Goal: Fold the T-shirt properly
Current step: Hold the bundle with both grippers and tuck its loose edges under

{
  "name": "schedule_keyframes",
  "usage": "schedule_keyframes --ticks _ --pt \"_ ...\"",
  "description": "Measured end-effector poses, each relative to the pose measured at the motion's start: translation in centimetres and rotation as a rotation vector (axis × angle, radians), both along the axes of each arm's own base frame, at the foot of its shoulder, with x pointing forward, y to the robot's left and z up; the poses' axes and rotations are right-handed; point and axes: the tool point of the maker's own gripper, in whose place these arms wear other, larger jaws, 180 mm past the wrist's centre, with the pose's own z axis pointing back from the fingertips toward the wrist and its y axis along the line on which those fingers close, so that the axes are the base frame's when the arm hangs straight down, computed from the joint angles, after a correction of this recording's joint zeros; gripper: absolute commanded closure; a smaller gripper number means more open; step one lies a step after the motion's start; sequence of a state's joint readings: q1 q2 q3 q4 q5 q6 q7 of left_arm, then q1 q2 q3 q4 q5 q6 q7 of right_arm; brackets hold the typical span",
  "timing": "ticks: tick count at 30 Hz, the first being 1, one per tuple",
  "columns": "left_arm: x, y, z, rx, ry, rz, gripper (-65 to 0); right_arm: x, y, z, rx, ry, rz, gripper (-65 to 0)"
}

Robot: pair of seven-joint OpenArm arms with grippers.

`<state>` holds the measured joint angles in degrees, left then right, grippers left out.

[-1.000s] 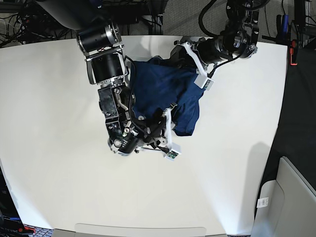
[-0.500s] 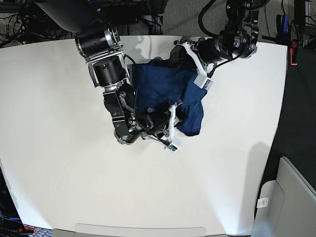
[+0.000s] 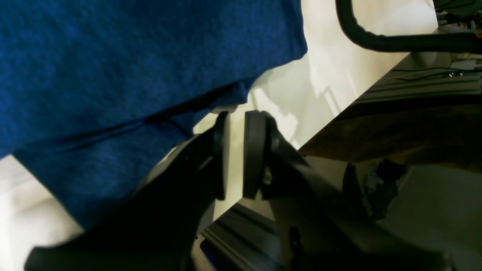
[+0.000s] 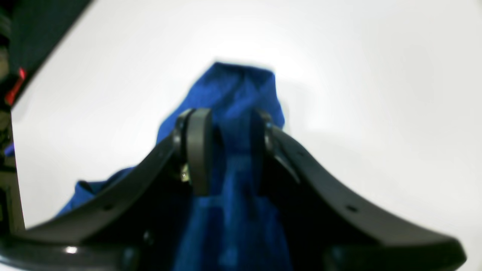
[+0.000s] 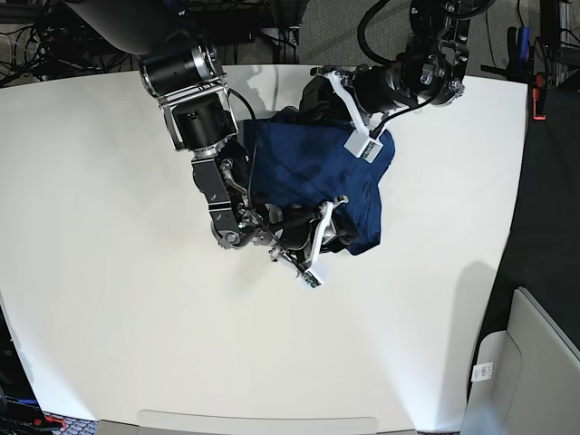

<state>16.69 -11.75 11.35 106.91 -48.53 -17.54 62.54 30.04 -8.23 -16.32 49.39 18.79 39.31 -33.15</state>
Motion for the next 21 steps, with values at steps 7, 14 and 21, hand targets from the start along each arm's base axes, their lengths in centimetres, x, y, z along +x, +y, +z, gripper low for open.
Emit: schedule_keyframes --ticks 7,14,21 --pt "0.0 0.7 -0.2 0.018 -0.001 -0.002 -5.1 -2.8 3.4 1.0 -0.051 -0.086 0.162 -17.5" --pt "0.0 1.1 -0.3 0.029 -0.001 -0.003 -5.1 -1.0 1.6 5.2 -0.083 -0.227 0.168 -17.5" --pt "-0.1 1.6 -0.4 0.046 0.000 -0.008 -5.1 -0.6 -4.0 2.2 -0.286 -0.187 0.162 -17.5"
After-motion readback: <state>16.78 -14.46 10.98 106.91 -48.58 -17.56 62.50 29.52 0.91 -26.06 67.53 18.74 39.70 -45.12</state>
